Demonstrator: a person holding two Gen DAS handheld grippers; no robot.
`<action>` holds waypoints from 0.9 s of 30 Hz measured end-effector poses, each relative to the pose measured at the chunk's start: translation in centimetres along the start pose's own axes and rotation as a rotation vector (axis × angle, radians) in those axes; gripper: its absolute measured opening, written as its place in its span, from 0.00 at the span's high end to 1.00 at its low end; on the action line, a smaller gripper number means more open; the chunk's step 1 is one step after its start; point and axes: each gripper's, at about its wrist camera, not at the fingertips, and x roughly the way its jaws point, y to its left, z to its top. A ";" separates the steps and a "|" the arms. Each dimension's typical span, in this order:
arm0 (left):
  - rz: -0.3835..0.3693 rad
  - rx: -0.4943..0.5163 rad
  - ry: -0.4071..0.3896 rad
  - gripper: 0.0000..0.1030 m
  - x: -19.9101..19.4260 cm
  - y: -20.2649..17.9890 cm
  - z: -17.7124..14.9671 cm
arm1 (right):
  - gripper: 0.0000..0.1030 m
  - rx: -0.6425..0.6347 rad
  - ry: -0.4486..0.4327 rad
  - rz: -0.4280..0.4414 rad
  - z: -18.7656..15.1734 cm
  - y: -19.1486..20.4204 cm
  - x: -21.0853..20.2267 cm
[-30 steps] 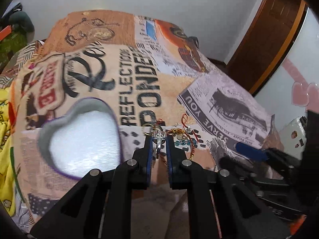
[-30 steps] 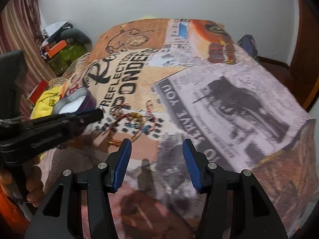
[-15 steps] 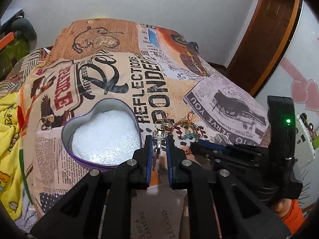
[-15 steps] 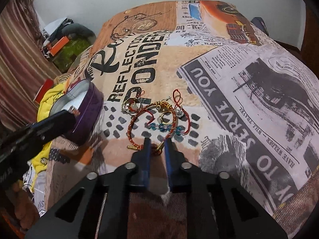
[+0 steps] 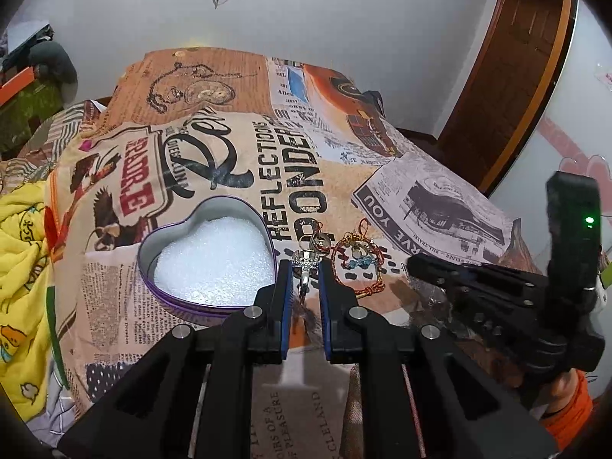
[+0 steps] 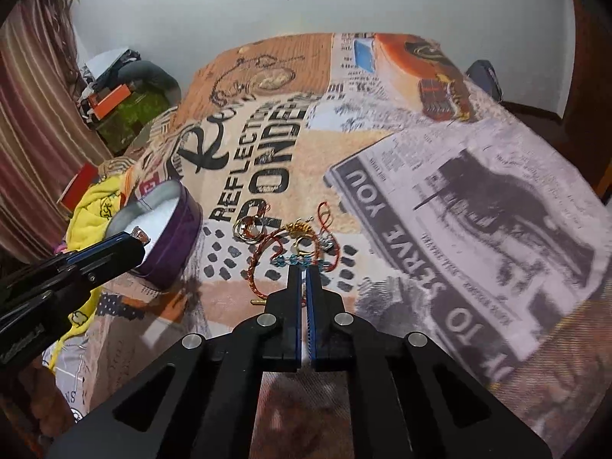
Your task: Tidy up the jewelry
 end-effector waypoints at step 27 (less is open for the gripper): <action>0.007 -0.063 0.002 0.89 0.0 2.5 -0.7 | 0.69 0.069 0.146 0.021 0.6 0.6 5.3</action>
